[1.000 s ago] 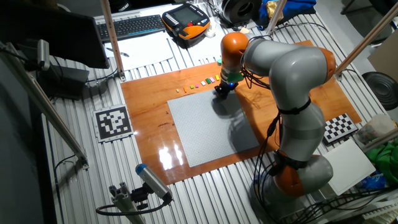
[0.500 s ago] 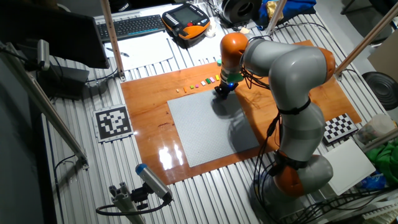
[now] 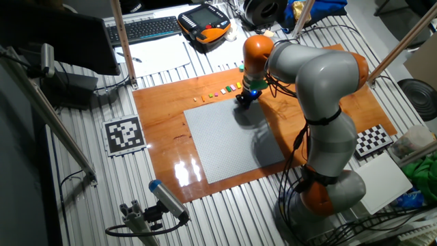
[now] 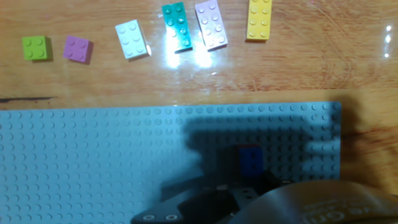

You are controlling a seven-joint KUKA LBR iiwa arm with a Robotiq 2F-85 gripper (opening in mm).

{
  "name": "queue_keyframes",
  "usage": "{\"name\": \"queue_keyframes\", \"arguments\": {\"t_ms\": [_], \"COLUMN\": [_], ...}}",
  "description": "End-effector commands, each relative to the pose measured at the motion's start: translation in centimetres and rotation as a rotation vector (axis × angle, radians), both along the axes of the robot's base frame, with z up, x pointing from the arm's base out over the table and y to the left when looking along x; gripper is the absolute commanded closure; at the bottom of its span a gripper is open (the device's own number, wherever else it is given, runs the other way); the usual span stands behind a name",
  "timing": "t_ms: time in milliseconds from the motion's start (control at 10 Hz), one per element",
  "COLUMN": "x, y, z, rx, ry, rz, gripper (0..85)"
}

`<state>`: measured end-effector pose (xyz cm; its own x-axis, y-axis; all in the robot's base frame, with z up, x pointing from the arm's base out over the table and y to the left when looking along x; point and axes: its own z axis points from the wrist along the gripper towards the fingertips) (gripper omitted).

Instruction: Stack small Lego blocks randomly, one at a time

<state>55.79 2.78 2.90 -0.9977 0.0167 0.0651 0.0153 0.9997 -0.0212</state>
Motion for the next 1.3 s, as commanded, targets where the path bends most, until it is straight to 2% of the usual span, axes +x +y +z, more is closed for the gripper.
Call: {"name": "queue_keyframes", "arguments": {"t_ms": [0, 100, 200, 500, 800, 900, 1000, 1100, 1200], "x": [0.08, 0.06, 0.07, 0.48, 0.75, 0.77, 0.86, 1.27, 1.59], "y": [0.1, 0.1, 0.1, 0.1, 0.3, 0.2, 0.1, -0.3, -0.7], "z": [0.2, 0.2, 0.3, 0.9, 2.0, 2.1, 2.4, 3.0, 3.5], "rx": [0.001, 0.000, 0.000, -0.008, -0.010, 0.001, 0.003, 0.010, 0.031], "ry": [-0.008, -0.016, -0.024, -0.038, -0.029, -0.030, -0.020, -0.002, 0.011], "rz": [-0.013, -0.024, -0.033, -0.038, -0.045, -0.049, -0.034, -0.009, -0.002], "gripper": [68.0, 68.0, 51.0, 51.0, 51.0, 51.0, 68.0, 68.0, 85.0]}}
